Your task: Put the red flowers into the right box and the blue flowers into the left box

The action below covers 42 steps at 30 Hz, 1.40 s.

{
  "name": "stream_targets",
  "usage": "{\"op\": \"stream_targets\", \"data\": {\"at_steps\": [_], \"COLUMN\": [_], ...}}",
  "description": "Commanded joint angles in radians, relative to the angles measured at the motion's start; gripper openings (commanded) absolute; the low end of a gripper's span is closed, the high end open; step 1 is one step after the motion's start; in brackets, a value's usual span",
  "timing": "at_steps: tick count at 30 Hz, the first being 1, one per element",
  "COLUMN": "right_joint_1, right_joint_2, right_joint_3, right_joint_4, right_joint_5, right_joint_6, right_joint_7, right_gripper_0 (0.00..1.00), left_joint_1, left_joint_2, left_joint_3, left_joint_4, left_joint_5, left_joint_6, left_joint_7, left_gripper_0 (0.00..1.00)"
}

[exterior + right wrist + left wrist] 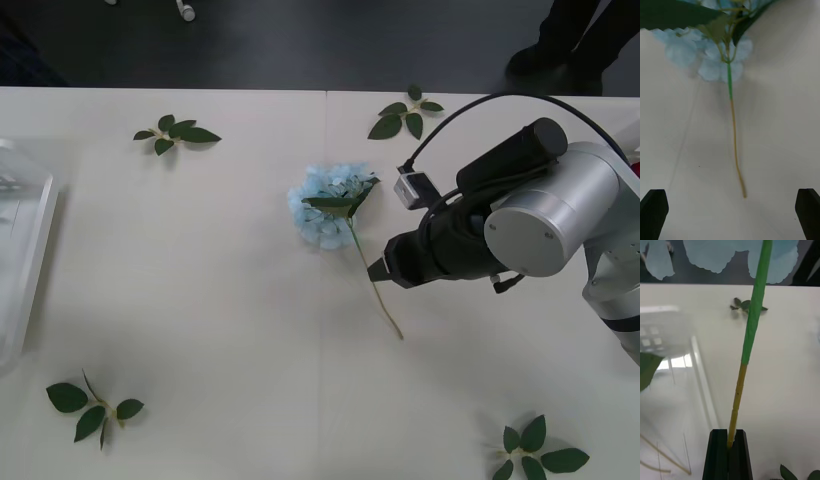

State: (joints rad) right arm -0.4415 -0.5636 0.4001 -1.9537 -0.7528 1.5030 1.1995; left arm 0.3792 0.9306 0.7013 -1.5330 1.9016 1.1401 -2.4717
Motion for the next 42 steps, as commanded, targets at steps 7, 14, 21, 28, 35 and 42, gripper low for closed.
{"op": "stream_targets", "data": {"at_steps": [7, 14, 21, 28, 35, 42], "right_joint_1": [0.026, 0.026, -0.017, -0.109, -0.180, -0.230], "right_joint_2": [0.018, 0.022, 0.021, 0.007, 0.050, 0.145], "right_joint_3": [-0.037, -0.037, 0.002, 0.003, 0.048, 0.069], "right_joint_4": [0.139, 0.188, 0.185, 0.188, 0.274, 0.430], "right_joint_5": [0.030, 0.018, -0.010, -0.132, -0.128, 0.010], "right_joint_6": [-0.098, -0.150, -0.124, 0.010, -0.015, -0.027], "right_joint_7": [0.327, 0.374, 0.353, 0.311, 0.238, 0.238], "right_gripper_0": [1.00, 1.00, 1.00, 1.00, 1.00, 1.00], "left_joint_1": [-0.075, -0.201, -0.325, -0.437, -0.468, -0.468], "left_joint_2": [0.036, 0.034, 0.034, 0.034, 0.033, 0.033], "left_joint_3": [0.044, -0.017, -0.103, -0.206, -0.272, -0.273], "left_joint_4": [0.143, 0.249, 0.356, 0.447, 0.476, 0.475], "left_joint_5": [-0.193, -0.363, -0.477, -0.550, -0.564, -0.543], "left_joint_6": [-0.006, -0.014, -0.033, -0.046, -0.066, -0.066], "left_joint_7": [0.162, 0.174, 0.183, 0.197, 0.201, 0.200], "left_gripper_0": [0.00, 0.01, 0.01, 0.01, 0.06, 1.00]}}
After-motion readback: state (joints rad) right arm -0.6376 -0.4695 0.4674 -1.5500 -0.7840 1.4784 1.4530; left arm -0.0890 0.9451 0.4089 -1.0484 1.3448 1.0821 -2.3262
